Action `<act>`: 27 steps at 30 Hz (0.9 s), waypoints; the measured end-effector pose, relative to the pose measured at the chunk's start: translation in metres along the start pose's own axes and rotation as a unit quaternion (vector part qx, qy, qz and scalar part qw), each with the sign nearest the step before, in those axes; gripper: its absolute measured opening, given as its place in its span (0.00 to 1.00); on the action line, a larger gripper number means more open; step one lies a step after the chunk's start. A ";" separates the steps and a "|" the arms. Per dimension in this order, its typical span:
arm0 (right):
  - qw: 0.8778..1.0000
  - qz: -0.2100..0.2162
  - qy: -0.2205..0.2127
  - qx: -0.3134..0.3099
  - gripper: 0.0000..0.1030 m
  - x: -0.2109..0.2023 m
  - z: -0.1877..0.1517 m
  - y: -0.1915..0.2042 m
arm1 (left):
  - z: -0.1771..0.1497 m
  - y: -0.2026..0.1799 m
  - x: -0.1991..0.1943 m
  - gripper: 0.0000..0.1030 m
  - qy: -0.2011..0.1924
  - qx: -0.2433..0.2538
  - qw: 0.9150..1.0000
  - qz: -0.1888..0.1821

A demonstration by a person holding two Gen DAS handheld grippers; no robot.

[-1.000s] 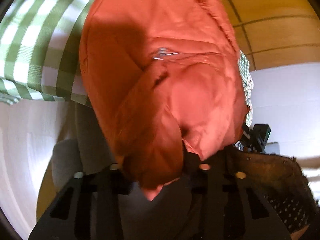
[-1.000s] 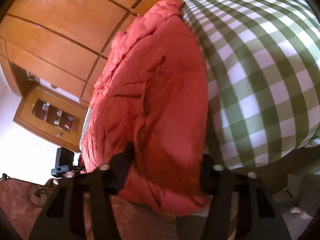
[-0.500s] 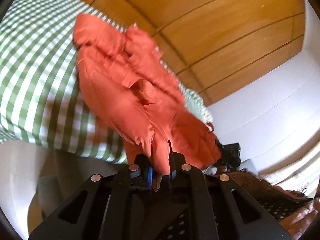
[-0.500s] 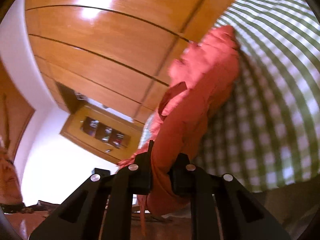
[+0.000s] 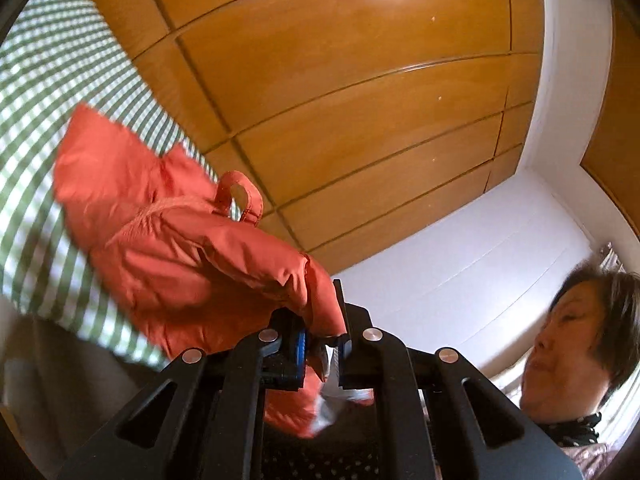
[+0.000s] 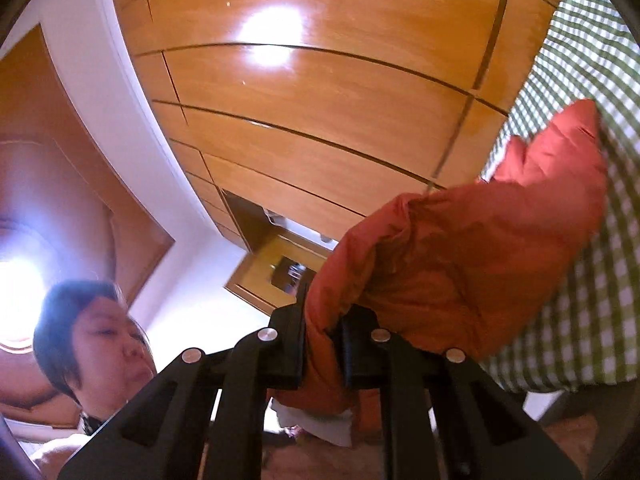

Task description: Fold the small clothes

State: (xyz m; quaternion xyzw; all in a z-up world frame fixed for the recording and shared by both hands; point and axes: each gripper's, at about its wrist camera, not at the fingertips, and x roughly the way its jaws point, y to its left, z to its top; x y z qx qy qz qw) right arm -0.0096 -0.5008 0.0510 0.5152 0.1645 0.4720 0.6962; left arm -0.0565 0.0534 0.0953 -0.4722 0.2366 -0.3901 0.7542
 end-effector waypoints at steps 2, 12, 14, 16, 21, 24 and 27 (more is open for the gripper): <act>1.000 -0.010 -0.013 0.011 0.12 0.012 0.019 -0.011 | 0.017 0.006 0.011 0.09 -0.002 -0.004 1.000 0.001; 0.988 -0.076 -0.087 0.105 0.12 0.056 0.104 -0.107 | 0.095 0.078 0.077 0.09 -0.008 -0.050 0.998 0.032; 0.983 -0.099 -0.096 0.121 0.12 0.065 0.114 -0.130 | 0.106 0.093 0.090 0.09 -0.009 -0.052 0.997 0.052; 0.978 -0.116 -0.107 0.137 0.12 0.067 0.120 -0.150 | 0.117 0.114 0.103 0.09 -0.012 -0.063 0.995 0.071; 0.968 -0.174 -0.126 0.127 0.16 0.069 0.124 -0.184 | 0.136 0.167 0.131 0.15 -0.022 -0.091 0.987 0.134; 0.964 -0.203 -0.135 0.105 0.19 0.073 0.123 -0.197 | 0.138 0.185 0.143 0.35 -0.019 -0.088 0.981 0.174; 0.964 -0.202 -0.142 0.096 0.26 0.071 0.120 -0.205 | 0.136 0.191 0.145 0.63 -0.032 -0.069 0.978 0.197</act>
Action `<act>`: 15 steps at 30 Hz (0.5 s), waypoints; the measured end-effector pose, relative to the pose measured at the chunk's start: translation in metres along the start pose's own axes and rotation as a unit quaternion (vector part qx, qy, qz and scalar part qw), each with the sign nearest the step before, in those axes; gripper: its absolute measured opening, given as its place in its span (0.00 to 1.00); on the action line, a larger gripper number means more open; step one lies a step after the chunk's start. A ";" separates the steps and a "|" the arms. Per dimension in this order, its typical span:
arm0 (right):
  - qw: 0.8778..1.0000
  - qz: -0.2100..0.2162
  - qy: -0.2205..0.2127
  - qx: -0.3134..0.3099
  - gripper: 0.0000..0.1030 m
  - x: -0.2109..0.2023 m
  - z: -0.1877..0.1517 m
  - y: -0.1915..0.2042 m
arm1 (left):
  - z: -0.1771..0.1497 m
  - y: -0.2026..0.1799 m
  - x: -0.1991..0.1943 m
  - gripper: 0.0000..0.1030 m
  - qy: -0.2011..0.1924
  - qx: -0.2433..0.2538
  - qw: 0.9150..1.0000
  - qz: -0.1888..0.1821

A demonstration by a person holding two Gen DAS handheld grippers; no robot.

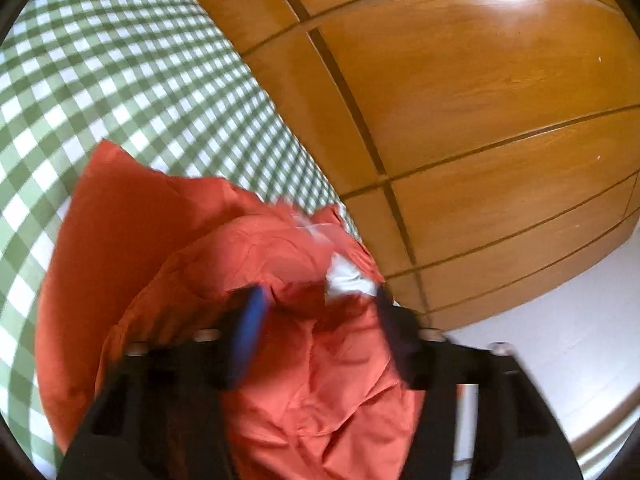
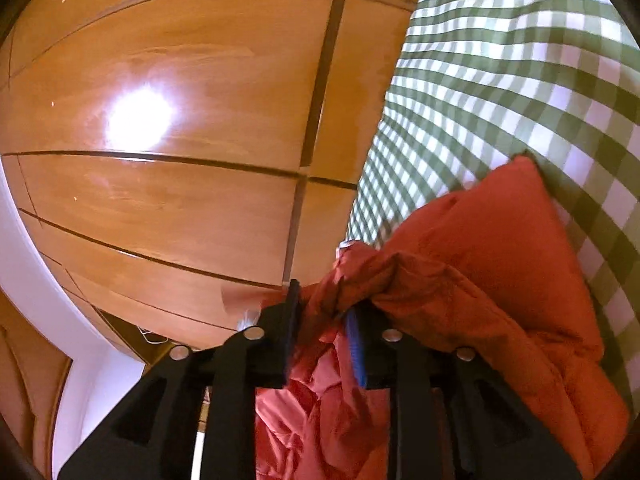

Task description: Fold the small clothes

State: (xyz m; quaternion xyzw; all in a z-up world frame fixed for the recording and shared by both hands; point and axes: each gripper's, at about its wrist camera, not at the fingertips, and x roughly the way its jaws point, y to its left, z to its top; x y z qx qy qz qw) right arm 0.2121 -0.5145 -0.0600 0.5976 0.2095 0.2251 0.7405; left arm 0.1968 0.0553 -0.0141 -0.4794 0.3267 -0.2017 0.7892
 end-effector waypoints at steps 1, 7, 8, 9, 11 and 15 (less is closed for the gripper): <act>1.000 0.000 0.001 -0.009 0.27 0.000 0.001 0.000 | -0.001 0.001 -0.004 0.68 -0.010 0.001 1.000 -0.012; 0.994 -0.037 -0.027 -0.101 0.75 -0.033 -0.012 0.047 | -0.006 0.000 -0.050 0.81 -0.081 0.007 0.997 -0.002; 0.988 -0.060 -0.034 -0.141 0.76 -0.038 -0.017 0.062 | -0.010 -0.003 -0.059 0.81 -0.096 0.020 0.995 0.016; 0.980 -0.081 -0.036 -0.178 0.76 -0.040 -0.023 0.075 | -0.014 -0.007 -0.068 0.81 -0.104 0.034 0.994 0.027; 0.955 -0.131 -0.019 -0.266 0.76 -0.033 -0.039 0.104 | -0.025 -0.020 -0.076 0.81 -0.116 0.074 0.989 0.059; 0.875 -0.247 0.042 -0.415 0.76 0.016 -0.076 0.134 | -0.057 -0.067 -0.062 0.81 -0.083 0.217 0.966 0.114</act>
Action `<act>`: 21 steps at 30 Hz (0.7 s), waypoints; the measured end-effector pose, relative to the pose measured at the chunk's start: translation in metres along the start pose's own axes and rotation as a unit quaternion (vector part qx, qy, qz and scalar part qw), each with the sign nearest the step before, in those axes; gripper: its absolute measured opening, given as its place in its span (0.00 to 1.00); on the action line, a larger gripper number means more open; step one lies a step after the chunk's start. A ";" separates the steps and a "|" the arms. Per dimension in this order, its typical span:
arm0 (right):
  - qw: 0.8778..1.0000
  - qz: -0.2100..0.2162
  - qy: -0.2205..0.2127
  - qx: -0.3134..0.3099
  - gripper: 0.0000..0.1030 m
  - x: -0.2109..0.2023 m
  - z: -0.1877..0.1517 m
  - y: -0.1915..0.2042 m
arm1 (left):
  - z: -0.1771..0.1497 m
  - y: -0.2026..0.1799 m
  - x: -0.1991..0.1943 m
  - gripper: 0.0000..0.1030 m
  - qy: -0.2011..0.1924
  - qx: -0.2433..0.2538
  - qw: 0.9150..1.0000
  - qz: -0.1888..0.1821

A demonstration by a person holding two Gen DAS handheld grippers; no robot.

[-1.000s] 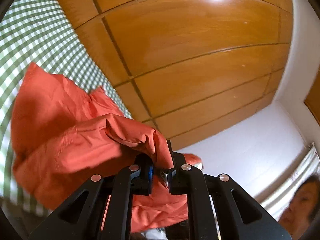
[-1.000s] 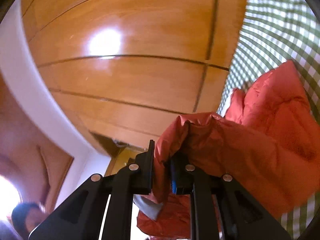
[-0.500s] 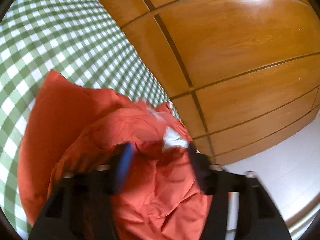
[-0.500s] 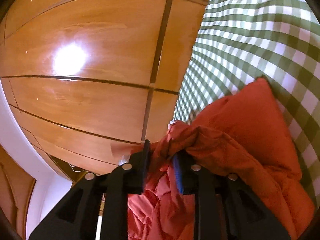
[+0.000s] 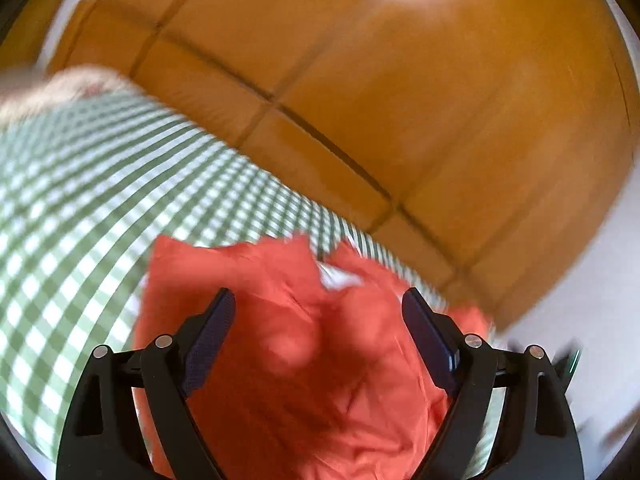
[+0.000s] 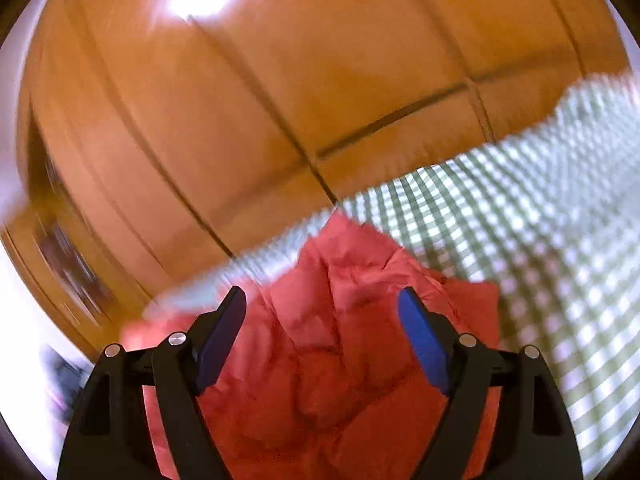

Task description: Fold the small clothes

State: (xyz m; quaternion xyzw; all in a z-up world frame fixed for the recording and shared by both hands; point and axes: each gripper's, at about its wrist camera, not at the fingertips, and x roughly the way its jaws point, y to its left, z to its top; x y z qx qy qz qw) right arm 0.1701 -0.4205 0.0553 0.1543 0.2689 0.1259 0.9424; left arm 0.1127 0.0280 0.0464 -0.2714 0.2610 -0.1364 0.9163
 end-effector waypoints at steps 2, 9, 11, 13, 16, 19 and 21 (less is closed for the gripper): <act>0.996 -0.039 0.033 -0.077 0.76 0.025 -0.002 0.025 | -0.008 -0.023 0.010 0.81 0.021 0.074 0.997 0.019; 0.973 -0.136 0.114 -0.148 0.52 0.117 -0.018 0.025 | -0.021 0.002 0.067 0.81 0.090 0.100 0.978 0.157; 0.976 -0.154 0.098 -0.116 0.42 0.118 -0.021 0.013 | -0.019 0.016 0.063 0.81 0.089 0.059 0.984 0.143; 0.980 -0.156 0.085 -0.090 0.34 0.113 -0.028 0.003 | -0.018 0.013 0.057 0.81 0.088 0.061 0.984 0.145; 0.980 -0.168 0.070 -0.085 0.27 0.111 -0.035 0.000 | -0.014 0.005 0.042 0.81 0.066 0.043 0.992 0.104; 0.980 -0.167 0.060 -0.089 0.24 0.108 -0.038 0.003 | -0.003 -0.016 0.044 0.93 0.047 0.034 0.996 0.062; 0.982 -0.160 0.059 -0.082 0.22 0.111 -0.033 0.002 | 0.001 -0.035 0.059 0.96 0.053 0.082 0.991 0.094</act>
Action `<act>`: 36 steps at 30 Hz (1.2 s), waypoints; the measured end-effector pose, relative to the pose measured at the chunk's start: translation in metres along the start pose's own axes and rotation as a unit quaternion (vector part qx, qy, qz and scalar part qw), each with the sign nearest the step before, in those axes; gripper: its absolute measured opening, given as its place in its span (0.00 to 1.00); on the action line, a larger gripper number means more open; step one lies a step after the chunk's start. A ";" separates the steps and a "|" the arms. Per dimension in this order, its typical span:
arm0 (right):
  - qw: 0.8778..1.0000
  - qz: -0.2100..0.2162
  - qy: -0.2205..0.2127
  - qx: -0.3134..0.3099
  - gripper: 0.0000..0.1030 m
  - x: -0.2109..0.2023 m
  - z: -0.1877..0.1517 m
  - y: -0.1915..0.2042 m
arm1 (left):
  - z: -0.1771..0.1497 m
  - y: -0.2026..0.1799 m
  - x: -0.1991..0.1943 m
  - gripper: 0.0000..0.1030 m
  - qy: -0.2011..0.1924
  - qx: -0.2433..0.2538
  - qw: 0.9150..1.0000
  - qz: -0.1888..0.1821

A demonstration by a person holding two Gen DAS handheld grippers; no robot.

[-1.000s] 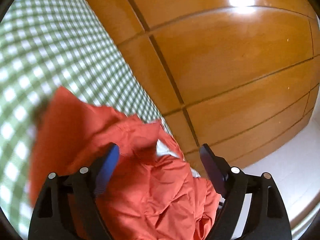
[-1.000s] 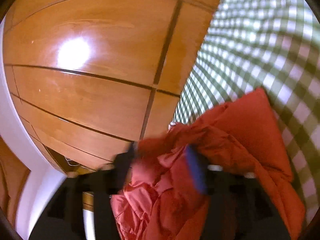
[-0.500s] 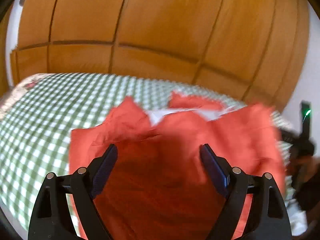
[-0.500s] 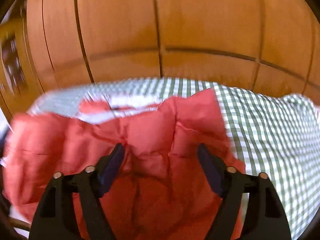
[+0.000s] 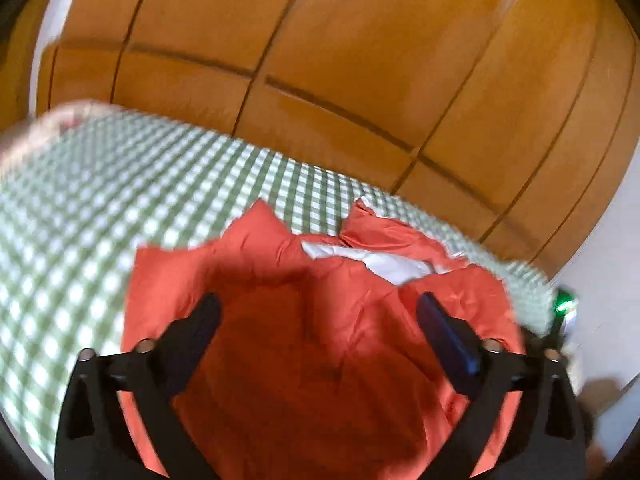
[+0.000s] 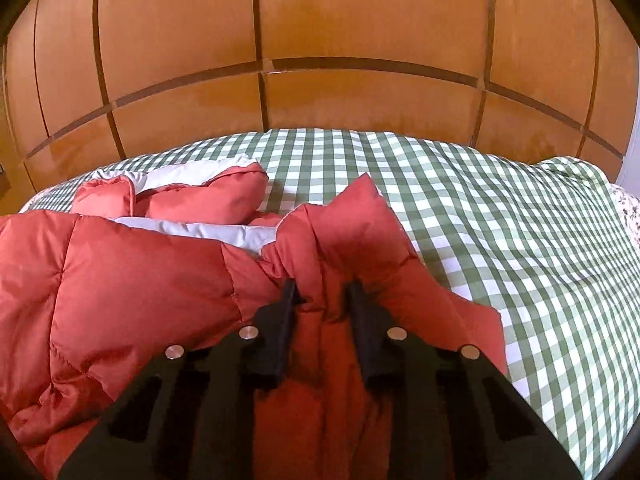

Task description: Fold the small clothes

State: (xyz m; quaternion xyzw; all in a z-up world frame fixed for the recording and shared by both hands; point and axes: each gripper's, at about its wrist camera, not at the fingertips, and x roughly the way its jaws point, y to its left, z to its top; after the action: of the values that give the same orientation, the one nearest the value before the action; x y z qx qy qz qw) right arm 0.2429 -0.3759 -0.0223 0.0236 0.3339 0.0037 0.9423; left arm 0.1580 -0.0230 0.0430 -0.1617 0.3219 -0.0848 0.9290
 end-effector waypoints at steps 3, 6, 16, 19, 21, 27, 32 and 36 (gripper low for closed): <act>1.000 0.016 -0.007 0.017 0.17 -0.003 0.001 -0.005 | 0.001 -0.012 0.048 0.96 0.082 0.051 0.994 0.048; 0.999 0.025 -0.012 0.029 0.09 -0.008 0.002 -0.011 | -0.006 -0.012 0.073 0.65 0.106 0.059 0.991 0.055; 0.995 0.054 -0.058 0.058 0.00 -0.052 0.055 -0.019 | 0.028 -0.005 0.010 0.07 -0.046 -0.002 0.997 0.066; 0.998 0.039 -0.030 0.043 0.00 -0.020 0.056 -0.015 | 0.030 -0.001 0.040 0.07 -0.026 0.000 0.996 0.090; 0.999 0.007 -0.002 0.040 0.00 0.006 0.045 -0.016 | 0.020 0.004 0.069 0.13 0.008 0.010 0.993 0.119; 0.997 0.018 0.011 0.078 0.00 0.032 0.028 -0.032 | -0.009 0.017 0.104 0.49 0.008 0.046 0.989 0.139; 0.992 0.051 0.018 0.111 0.00 0.046 0.025 -0.046 | -0.006 0.031 0.105 0.51 0.020 0.014 0.994 0.104; 0.986 0.086 0.011 0.143 0.00 0.045 0.020 -0.060 | -0.003 0.026 0.073 0.51 0.030 -0.016 0.995 0.089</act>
State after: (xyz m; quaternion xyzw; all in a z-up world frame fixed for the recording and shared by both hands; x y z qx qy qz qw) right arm 0.2898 -0.4356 -0.0382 0.1865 0.3383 0.0375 0.9216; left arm 0.2148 -0.0184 -0.0102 -0.1447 0.3644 -0.0014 0.9199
